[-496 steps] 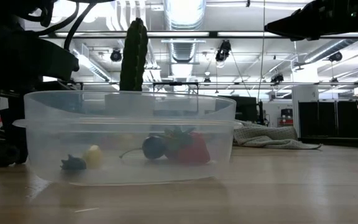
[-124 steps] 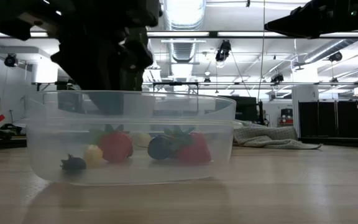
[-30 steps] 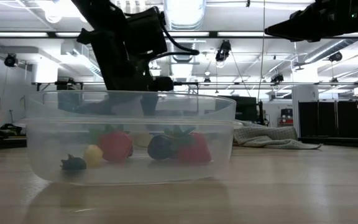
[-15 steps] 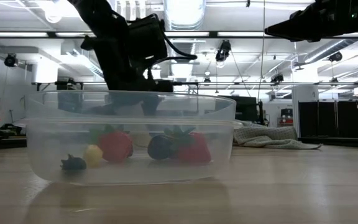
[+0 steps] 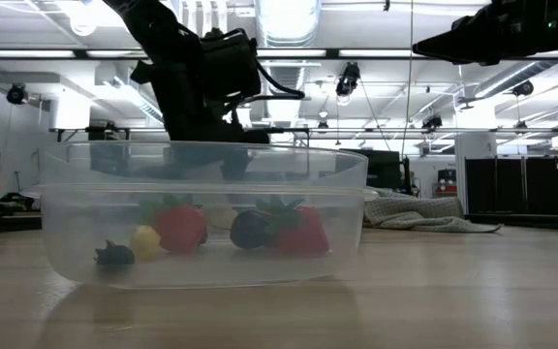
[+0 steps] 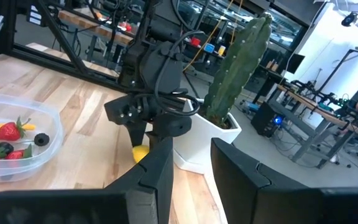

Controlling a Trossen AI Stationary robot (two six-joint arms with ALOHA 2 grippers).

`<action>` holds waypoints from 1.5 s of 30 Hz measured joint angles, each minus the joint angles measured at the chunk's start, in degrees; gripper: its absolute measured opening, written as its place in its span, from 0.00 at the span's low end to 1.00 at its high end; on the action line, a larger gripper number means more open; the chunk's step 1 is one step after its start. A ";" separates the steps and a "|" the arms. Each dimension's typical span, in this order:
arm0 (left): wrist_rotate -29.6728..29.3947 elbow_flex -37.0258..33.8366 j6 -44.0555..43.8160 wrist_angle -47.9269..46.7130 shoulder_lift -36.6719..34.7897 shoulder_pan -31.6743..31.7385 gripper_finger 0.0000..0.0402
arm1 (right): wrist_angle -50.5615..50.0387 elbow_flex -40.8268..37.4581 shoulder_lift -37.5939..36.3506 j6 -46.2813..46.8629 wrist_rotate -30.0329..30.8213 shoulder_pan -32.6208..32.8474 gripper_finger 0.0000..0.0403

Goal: Pick and placing Produce into tupperware
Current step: Put the yellow lemon into the transparent container

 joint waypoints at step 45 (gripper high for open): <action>-2.06 1.73 7.20 1.51 4.04 -0.37 0.63 | 0.04 0.00 0.00 -0.58 0.02 0.00 0.25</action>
